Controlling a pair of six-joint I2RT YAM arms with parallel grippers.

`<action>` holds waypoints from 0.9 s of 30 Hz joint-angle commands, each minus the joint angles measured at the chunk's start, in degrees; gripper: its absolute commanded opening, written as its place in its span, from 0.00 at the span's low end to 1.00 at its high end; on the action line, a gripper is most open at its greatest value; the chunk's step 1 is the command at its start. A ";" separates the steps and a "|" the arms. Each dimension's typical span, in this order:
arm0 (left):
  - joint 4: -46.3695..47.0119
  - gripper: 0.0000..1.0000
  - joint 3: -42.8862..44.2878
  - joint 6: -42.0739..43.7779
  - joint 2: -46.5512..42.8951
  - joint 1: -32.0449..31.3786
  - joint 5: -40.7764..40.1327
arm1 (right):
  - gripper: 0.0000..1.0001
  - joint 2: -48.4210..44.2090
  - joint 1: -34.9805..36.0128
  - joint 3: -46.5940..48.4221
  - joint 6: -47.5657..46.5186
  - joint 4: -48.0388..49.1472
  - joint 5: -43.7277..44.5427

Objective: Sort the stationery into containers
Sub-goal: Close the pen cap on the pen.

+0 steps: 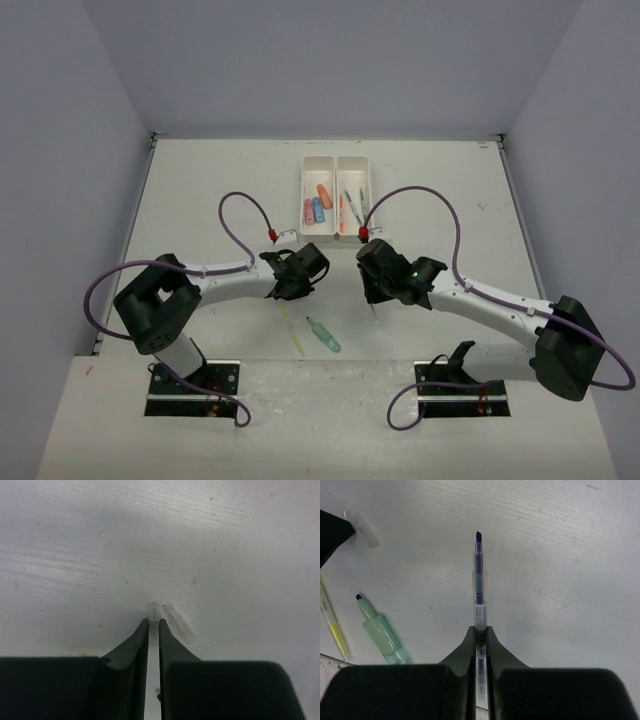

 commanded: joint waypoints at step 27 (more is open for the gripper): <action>24.69 0.00 -10.56 16.72 -32.28 1.73 2.16 | 0.00 -16.33 0.04 -17.25 4.80 44.59 -34.09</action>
